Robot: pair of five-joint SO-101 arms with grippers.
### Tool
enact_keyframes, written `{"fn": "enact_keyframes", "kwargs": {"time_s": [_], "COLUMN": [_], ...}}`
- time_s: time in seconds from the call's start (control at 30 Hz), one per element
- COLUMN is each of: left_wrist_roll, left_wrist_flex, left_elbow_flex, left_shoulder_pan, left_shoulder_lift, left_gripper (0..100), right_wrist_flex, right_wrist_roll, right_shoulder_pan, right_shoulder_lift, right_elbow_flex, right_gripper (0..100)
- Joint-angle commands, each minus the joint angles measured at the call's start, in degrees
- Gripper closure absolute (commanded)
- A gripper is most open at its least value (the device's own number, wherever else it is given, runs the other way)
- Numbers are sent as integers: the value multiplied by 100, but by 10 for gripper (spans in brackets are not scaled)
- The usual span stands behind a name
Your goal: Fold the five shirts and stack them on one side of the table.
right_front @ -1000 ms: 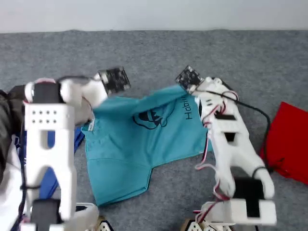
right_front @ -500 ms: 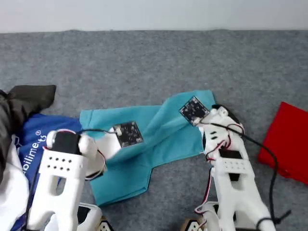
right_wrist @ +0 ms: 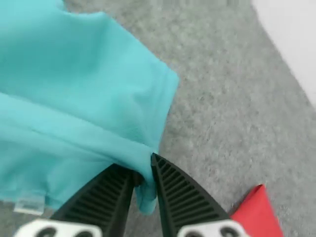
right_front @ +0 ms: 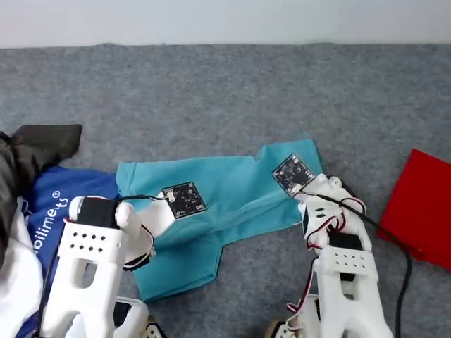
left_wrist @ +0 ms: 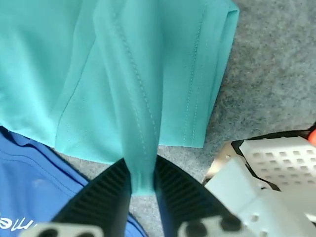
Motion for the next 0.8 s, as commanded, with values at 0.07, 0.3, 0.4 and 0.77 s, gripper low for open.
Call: {"fn": "enact_keyframes", "kwargs": {"time_s": [0.07, 0.3, 0.4, 0.77], "left_wrist_roll": [18, 53, 211, 1398], "left_wrist_flex": [-70, -18, 185, -826], "left_elbow_flex": [-57, -444, -673, -1059], "left_shoulder_pan": [-26, -35, -35, -35], "left_shoulder_lift": [-158, -158, -167, -167], "left_gripper": [933, 850, 827, 846], "right_wrist_flex": [804, 1534, 1684, 1508], "right_wrist_roll": [18, 9, 9, 9], "right_shoulder_pan": [66, 154, 312, 752], "right_shoulder_lift": [-760, -1534, -1727, -2105], "right_elbow_flex": [-26, 9, 18, -35], "right_gripper": [990, 853, 783, 790]}}
